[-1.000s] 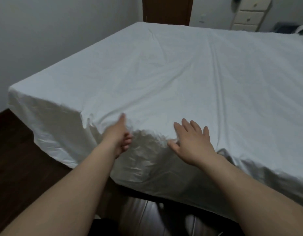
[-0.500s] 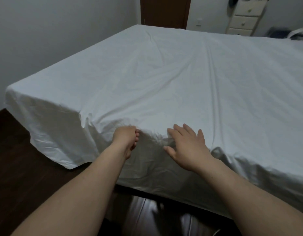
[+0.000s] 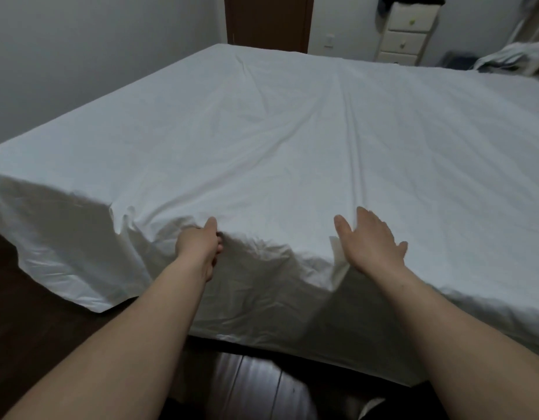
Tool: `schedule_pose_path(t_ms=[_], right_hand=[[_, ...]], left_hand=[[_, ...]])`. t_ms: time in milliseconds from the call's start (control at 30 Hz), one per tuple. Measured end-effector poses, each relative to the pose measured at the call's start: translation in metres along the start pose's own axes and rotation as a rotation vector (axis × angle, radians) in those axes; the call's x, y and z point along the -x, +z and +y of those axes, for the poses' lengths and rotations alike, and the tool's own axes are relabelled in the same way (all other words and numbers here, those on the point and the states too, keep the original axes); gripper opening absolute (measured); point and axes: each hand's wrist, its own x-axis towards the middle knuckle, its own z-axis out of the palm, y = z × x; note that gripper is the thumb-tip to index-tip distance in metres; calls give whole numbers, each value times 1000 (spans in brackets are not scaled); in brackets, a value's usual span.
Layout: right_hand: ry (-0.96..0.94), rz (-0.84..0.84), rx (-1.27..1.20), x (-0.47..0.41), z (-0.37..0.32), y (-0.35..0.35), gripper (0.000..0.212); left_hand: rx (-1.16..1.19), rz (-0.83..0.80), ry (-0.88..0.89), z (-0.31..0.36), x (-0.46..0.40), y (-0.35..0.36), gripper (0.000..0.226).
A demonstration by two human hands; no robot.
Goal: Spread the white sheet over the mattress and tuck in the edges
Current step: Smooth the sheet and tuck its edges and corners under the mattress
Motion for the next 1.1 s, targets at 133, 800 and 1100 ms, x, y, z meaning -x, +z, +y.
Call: schedule_pose_path(t_ms=[133,800,1100], right_hand=[[-18,-73,28,-5,16,0,61],[-152,-38,244,2,14,-1,89],[-320,-340,174,10,28,-30,68]], left_hand=[[-130,16,68,2,-11,-3,45],[-646,329,465,30,22,-14,41],[-1518,-492,980,-14,82,52,67]])
